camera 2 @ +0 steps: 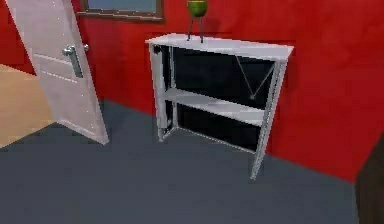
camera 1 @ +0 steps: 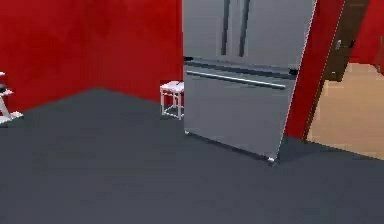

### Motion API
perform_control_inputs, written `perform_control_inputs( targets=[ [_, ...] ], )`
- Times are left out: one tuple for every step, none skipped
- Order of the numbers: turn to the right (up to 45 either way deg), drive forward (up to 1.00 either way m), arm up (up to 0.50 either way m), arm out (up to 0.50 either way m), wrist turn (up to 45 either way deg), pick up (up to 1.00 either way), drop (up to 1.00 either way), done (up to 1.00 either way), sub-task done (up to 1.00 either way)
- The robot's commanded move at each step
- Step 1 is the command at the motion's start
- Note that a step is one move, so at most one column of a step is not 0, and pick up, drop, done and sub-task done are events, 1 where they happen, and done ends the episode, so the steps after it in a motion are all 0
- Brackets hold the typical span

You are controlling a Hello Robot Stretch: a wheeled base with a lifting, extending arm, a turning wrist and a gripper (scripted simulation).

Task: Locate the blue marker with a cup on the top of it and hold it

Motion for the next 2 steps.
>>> perform_control_inputs(
  targets=[
    [45.0, 0.0, 0.0, 0.0, 0.0, 0.0, 0.0, 0.0, 0.0],
    [45.0, 0.0, 0.0, 0.0, 0.0, 0.0, 0.0, 0.0, 0.0]
  ],
)
